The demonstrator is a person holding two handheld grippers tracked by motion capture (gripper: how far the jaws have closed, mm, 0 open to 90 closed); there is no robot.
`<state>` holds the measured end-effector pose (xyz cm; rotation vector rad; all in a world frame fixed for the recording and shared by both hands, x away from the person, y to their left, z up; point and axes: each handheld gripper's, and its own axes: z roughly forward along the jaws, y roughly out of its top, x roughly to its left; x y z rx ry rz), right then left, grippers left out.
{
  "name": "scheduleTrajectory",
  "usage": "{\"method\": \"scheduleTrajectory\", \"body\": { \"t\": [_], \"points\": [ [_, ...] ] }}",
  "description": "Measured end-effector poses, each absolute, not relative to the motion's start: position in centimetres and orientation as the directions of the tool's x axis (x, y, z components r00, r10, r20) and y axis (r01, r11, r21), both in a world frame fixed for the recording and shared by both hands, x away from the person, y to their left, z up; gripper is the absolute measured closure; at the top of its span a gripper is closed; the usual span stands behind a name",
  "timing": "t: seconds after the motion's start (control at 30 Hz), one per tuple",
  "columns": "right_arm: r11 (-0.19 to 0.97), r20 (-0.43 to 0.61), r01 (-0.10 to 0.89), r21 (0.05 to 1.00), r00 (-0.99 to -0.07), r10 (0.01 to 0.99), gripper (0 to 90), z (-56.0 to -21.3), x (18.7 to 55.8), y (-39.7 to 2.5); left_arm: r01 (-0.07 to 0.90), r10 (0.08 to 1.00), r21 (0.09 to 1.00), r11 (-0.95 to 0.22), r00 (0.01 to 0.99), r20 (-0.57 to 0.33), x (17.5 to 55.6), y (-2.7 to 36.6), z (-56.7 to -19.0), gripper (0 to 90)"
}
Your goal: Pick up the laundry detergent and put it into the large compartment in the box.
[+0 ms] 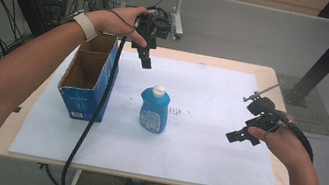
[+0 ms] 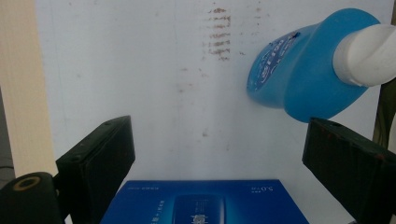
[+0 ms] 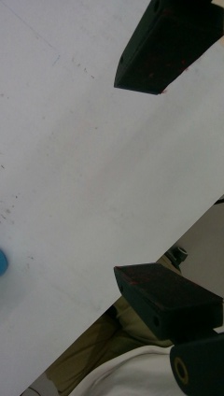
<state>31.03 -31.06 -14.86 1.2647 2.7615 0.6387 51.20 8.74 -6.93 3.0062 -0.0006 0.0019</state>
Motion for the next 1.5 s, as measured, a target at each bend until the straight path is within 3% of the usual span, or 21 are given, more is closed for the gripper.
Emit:
{"method": "scheduleTrajectory", "body": {
  "t": [1.5],
  "points": [
    [0.584, 0.142, 0.725, 0.364, -0.663, 0.735, 8.9, -15.0, 31.3, -30.8, -0.031, -0.03, 0.173, -0.984, 1.0, 0.011, 50.4, 10.4, -5.9, 9.4]
  ]
}}
